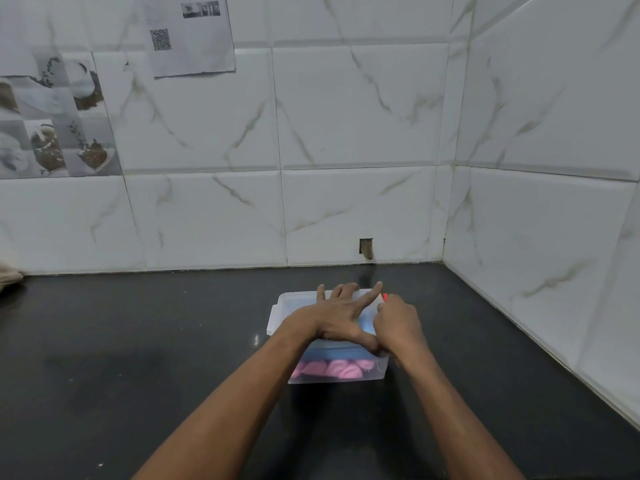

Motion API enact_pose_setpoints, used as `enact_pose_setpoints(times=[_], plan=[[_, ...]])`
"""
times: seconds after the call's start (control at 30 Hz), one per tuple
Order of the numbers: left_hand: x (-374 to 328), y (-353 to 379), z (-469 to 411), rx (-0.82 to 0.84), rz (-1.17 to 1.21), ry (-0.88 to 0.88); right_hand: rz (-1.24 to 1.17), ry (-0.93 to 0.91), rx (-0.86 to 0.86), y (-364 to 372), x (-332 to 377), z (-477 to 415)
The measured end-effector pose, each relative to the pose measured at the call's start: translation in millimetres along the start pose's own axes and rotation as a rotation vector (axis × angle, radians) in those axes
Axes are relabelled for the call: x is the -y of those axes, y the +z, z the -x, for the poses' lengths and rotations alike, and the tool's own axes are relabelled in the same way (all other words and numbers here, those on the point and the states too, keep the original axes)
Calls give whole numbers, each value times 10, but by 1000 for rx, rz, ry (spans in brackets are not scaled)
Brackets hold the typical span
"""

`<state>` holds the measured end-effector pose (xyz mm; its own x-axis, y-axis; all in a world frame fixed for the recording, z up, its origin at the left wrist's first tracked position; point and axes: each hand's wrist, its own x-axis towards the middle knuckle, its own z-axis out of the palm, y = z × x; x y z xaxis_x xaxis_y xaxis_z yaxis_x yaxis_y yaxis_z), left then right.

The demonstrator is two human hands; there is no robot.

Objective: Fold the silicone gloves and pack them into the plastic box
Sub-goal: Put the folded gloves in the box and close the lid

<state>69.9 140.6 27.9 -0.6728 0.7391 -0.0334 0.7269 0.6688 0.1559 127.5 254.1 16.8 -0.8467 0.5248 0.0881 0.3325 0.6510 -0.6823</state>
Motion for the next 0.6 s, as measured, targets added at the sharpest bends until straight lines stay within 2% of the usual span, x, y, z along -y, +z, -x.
enact_pose_setpoints(times=[0.1, 0.17, 0.2, 0.23, 0.3, 0.33, 0.4, 0.47, 0.6], plan=[[53, -96, 189, -84, 371, 48, 110, -26, 35, -17, 2, 2], [149, -154, 353, -250, 682, -22, 249, -49, 22, -20, -10, 6], [219, -150, 414, -389, 698, -125, 335, -103, -20, -21, -20, 2], [298, -118, 471, -528, 594, -282, 400, -208, -76, -31, -20, 0], [450, 14, 593, -686, 456, -615, 386, -518, -99, -39, 46, -27], [511, 92, 665, -675, 525, -732, 333, -653, -22, -29, 120, -32], [570, 216, 769, -573, 941, -819, 317, -792, 210, 67, 301, -34], [599, 268, 815, -495, 1361, -794, 420, -828, 363, 228, 458, -44], [615, 306, 819, -419, 1727, -773, 560, -813, 515, 439, 554, -114]])
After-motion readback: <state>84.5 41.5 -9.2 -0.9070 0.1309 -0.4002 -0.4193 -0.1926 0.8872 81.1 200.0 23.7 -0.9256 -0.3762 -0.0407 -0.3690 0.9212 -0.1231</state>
